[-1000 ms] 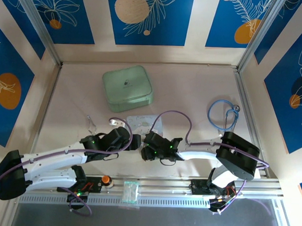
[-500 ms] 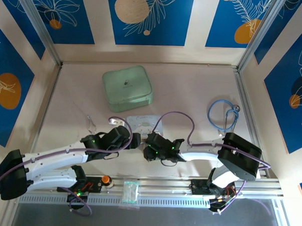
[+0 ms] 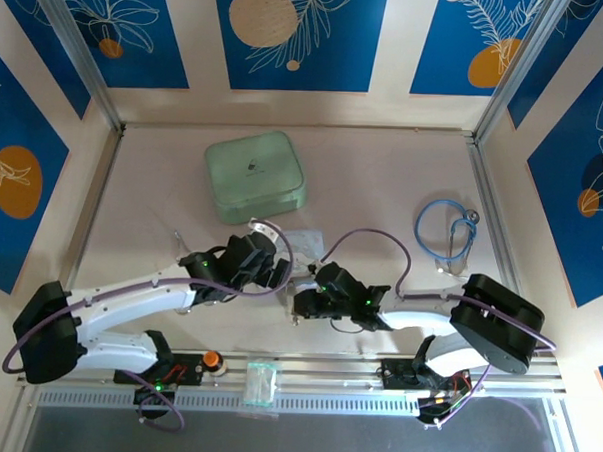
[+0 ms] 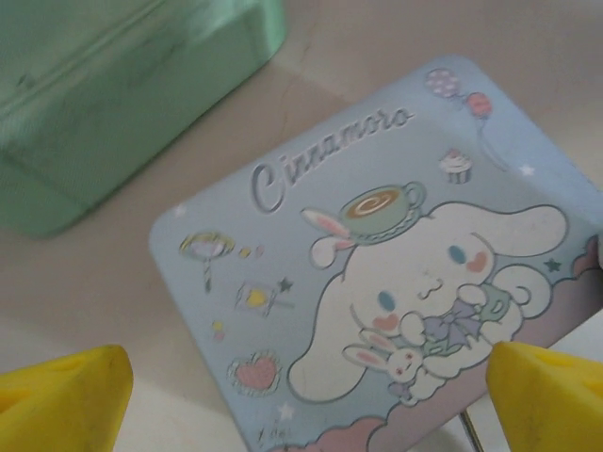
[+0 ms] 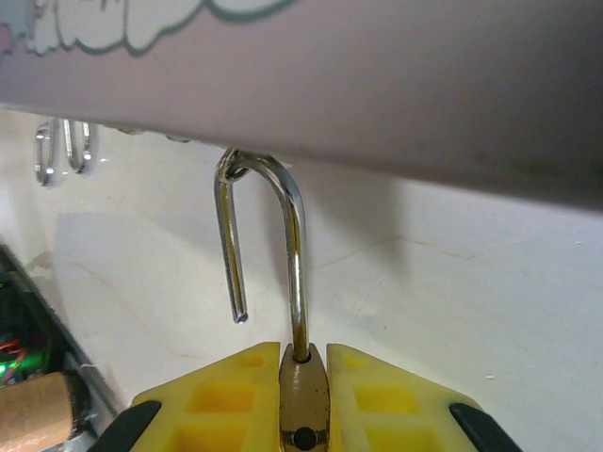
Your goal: Unlock the padlock with the key
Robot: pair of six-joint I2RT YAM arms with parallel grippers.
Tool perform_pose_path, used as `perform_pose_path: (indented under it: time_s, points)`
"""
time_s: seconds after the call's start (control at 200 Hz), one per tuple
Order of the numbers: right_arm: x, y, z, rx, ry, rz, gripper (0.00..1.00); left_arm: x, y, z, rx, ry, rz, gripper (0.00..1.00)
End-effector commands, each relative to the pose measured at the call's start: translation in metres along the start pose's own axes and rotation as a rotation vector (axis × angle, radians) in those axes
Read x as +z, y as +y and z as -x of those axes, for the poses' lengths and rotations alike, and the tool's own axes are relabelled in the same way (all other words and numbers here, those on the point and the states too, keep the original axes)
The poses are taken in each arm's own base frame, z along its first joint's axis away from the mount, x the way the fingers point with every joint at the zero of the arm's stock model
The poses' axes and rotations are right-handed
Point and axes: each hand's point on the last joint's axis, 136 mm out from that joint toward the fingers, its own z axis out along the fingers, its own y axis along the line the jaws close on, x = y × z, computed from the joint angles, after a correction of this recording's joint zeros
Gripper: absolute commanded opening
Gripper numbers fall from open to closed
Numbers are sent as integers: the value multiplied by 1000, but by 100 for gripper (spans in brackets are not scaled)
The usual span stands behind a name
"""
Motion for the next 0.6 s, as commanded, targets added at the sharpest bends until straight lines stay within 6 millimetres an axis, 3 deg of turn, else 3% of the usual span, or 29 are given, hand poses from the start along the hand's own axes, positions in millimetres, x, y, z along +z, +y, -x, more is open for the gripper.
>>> perform_pose_path:
  time_s: [0.0, 0.155, 0.335, 0.595]
  points:
    - [-2, -48, -35, 186, 121, -96, 14, 8, -11, 8, 285, 21, -39, 93]
    - [-3, -54, -36, 229, 116, -97, 11, 25, -25, -5, 476, 100, -98, 88]
    - [-5, -65, -39, 296, 110, -89, 10, 50, -20, -20, 546, 214, -35, 79]
    - [-20, -79, -39, 336, 67, -128, 9, 36, -35, -22, 550, 212, -146, 77]
